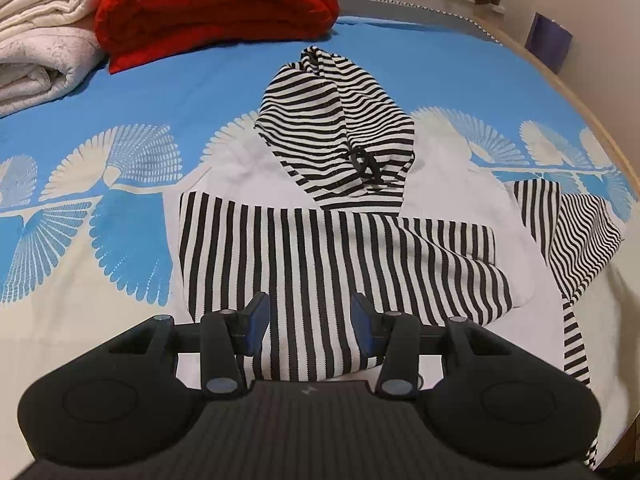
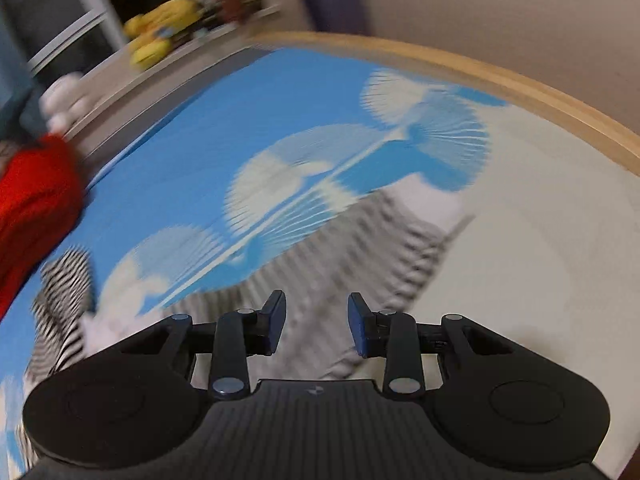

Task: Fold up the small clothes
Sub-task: 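Move the right gripper to the white cuff of the other sleeve, then grasp the sleeve cuff with the right gripper, fold it across the body, release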

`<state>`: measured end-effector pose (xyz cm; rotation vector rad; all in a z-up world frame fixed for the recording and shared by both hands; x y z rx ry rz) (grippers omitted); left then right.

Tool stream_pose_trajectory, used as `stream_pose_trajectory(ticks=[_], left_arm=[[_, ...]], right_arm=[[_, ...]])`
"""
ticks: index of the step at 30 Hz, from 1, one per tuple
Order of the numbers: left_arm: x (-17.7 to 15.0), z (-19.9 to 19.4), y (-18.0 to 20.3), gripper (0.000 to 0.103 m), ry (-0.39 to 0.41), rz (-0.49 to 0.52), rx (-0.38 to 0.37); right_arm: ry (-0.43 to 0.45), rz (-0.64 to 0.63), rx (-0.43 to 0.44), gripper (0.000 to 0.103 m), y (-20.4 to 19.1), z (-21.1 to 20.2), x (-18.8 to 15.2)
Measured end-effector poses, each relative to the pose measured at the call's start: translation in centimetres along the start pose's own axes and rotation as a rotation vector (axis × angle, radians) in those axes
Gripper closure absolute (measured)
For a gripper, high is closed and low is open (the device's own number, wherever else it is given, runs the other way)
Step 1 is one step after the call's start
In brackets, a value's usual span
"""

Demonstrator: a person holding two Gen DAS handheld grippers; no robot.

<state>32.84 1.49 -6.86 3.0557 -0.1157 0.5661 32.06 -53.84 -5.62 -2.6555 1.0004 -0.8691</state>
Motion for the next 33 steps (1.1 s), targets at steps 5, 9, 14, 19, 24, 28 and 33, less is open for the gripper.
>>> stream_pose_trajectory(ticks=[5,9,14,19,24,28,33], left_arm=[[0.2,0.5,0.5,0.054,-0.007,0.003,-0.004],[0.2,0.7,0.6,0.054,-0.010,0.006,0.000],[0.2,1.0,0.4,0.054,-0.018,0.002,0.011],[0.3,1.5,0.0,0.054,-0.028,-0.006,0.019],[0.3,1.9,0.1,0.054,-0.034,-0.006,0.026],[0.4,2.1,0.1,0.054,-0.038,-0.008,0.028],[0.4,2.1,0.1,0.054,-0.039,-0.009,0.028]], right_arm=[[-0.004,0.044,-0.017,0.067,3.2,2.4,0.8],[-0.039,0.108,0.013,0.067,4.9,4.7,1.1],[-0.056,0.150,0.020,0.067,5.8,6.9,1.4],[-0.072,0.211,0.016,0.067,6.8,8.9,1.7],[-0.084,0.245,0.010,0.067,7.1,10.4,1.4],[-0.073,0.220,0.003,0.068,6.8,11.1,1.6],[-0.055,0.199,-0.002,0.068,6.4,11.3,1.6]])
Point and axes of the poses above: each gripper's, at about its wrist camera, not at the fingertips, and z roughly the way its jaws point, y to its right, x to its top, the point moved 3 cm from there along z, roughly the way its jaws point, and after that the axes turned 13 degrees about -y, right-handed, at the moved point
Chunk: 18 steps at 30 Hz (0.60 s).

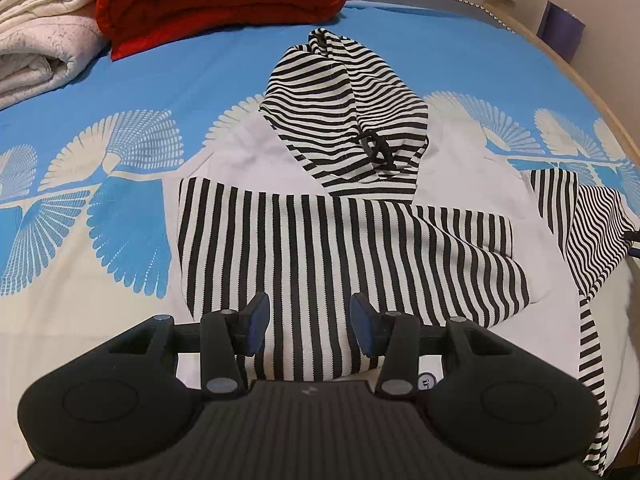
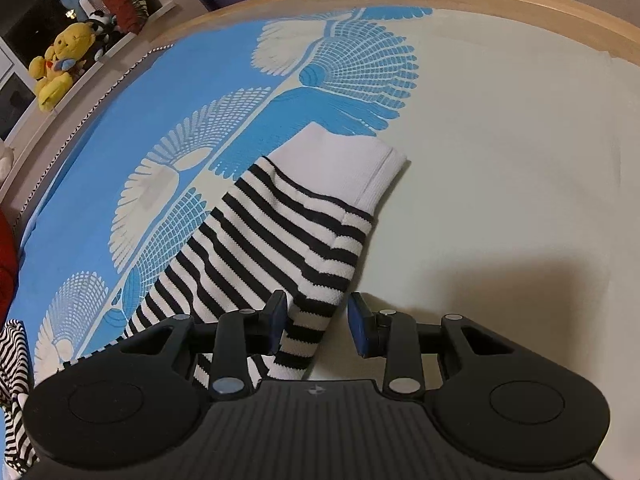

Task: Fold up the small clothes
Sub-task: 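Grasp the sleeve cuff with the right gripper, fold it across the body, release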

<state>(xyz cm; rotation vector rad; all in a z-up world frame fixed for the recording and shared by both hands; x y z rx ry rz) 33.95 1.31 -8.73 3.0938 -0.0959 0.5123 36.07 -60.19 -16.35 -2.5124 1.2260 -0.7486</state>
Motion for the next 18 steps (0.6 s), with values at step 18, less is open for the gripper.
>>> stream_pose_trajectory(ticks=[18], left_arm=[[0.06,-0.09,-0.81,0.054,0.001,-0.020,0.000]], right_arm=[[0.085,0.018,-0.028,0.098,-0.43,-0.43,-0.06]])
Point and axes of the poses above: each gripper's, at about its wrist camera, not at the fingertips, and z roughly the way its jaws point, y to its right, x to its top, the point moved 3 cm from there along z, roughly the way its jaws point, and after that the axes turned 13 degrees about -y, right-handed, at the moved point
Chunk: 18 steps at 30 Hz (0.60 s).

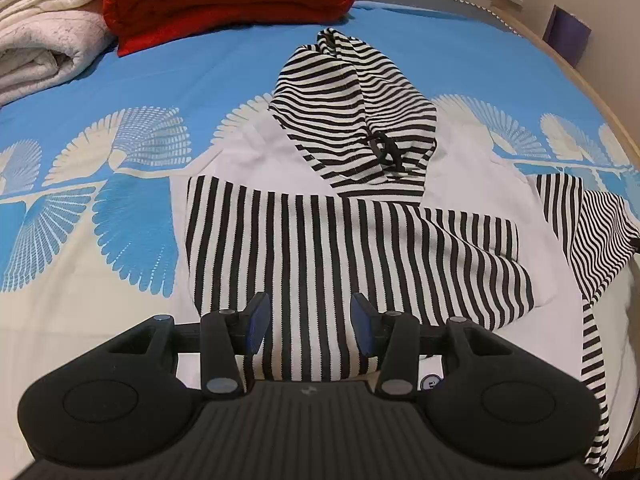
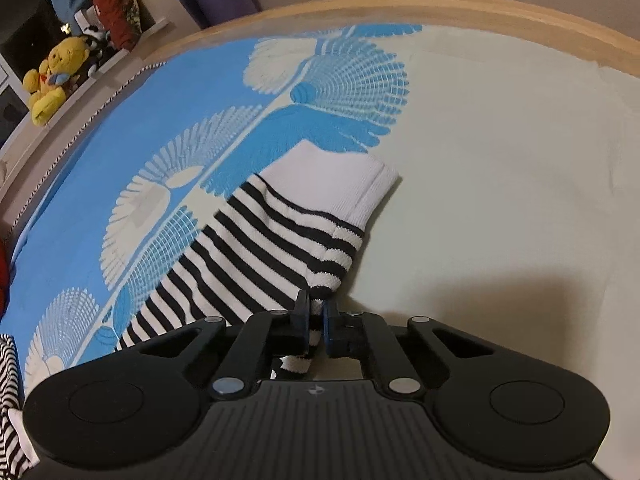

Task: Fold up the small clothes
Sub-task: 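Grasp the sleeve cuff with the right gripper, fold it across the body, release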

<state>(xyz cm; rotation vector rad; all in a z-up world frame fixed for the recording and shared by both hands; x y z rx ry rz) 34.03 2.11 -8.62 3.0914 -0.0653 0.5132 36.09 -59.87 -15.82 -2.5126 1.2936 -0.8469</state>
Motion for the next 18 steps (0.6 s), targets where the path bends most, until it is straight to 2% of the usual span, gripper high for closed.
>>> stream_pose_trajectory(ticks=[6,9,11,13,15,17,18], left_arm=[[0.3,-0.5,-1.3,0.054,0.007,-0.032,-0.002],[0.5,-1.1,-2.9,0.054,0.018,-0.075,-0.007],[0.7,-1.7,-4.3,0.054,0.028,-0.114,-0.010],[0.9,-2.2,-5.8,0.054,0.038,-0.159,-0.016],[1.2,-2.8,-7.4,0.054,0.046,-0.209,-0.031],[1.5,-3.4,-9.1,0.054,0.055,-0.269,-0.053],[1.7,-3.7,-10.0,0.054,0.058,-0.304,-0.069]], right_arm=[[0.124,-0.102,-0.061,0.099,-3.9,-2.7,-0.4],[0.244,-0.273,-0.087,0.099,-8.8,-5.4,-1.8],[0.318,-0.406,-0.044,0.099,-12.9,-7.6,-3.7],[0.364,-0.549,0.063,0.099,-17.6,-10.2,-6.8],[0.365,-0.678,0.236,0.100,-22.0,-13.0,-11.0],[0.304,-0.797,0.439,0.099,-25.4,-15.2,-15.8],[0.239,-0.859,0.539,0.099,-26.8,-15.9,-18.3]])
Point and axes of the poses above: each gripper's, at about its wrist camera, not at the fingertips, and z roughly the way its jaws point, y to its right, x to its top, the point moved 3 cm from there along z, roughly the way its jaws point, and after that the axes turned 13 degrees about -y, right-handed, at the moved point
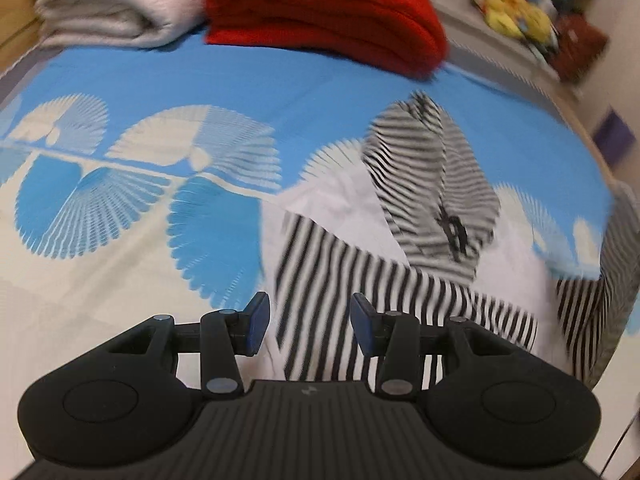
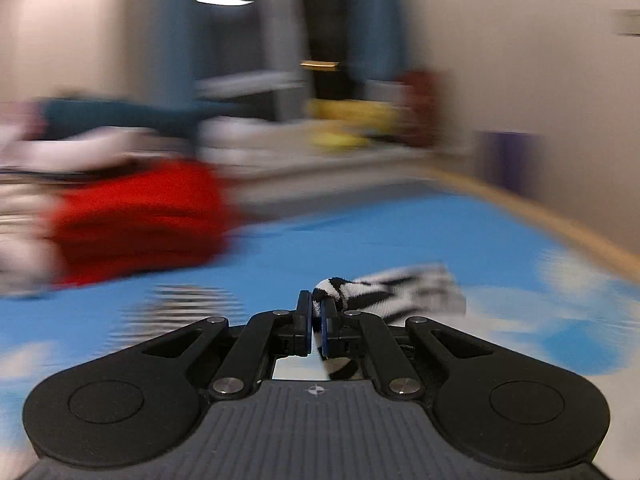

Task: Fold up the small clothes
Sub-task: 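Grasp the sleeve cuff with the right gripper, fold it across the body, release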

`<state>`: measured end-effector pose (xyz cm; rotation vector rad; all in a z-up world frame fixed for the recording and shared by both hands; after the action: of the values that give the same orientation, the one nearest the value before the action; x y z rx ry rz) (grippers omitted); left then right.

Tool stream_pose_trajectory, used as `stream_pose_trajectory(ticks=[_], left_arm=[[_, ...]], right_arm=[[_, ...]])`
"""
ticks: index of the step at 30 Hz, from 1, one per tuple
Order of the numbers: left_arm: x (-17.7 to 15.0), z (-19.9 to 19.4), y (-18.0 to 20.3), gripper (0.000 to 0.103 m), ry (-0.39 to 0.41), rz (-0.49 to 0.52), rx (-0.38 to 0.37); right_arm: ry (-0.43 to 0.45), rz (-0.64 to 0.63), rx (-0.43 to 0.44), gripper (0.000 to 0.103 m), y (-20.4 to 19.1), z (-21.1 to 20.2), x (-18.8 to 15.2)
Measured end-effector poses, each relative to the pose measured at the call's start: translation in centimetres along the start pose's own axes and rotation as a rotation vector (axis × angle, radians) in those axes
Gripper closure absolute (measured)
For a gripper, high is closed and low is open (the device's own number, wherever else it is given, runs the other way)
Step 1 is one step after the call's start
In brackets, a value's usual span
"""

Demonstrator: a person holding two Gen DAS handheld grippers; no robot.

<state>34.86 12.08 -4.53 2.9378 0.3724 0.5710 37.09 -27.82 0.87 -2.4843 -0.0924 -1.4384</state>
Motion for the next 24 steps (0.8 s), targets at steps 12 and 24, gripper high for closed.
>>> stream_pose_trajectory(ticks=[12,24], left_arm=[[1.4,-0.6,-3.2,0.054,-0.028,-0.134,-0.097],[0.9,2.4,-1.6,0.054,-0.084,-0.122,-0.069]], right_arm=[[-0.655,0.230,0.115,0.079,-7.0,3.6,-6.8],[-0.727,0.705,-0.171,0.092,7.0,6.3,-14.5]])
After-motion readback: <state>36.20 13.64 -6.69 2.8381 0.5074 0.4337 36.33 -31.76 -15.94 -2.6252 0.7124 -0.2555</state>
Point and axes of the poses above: each gripper's, at about its wrist camera, not at the fingertips, and z roughly the way its jaws point, y to its right, x to its top, the point moved 3 cm from there along z, roughly the way its jaws point, and after that the axes turned 13 degrees about -y, right-handed, at the moved point
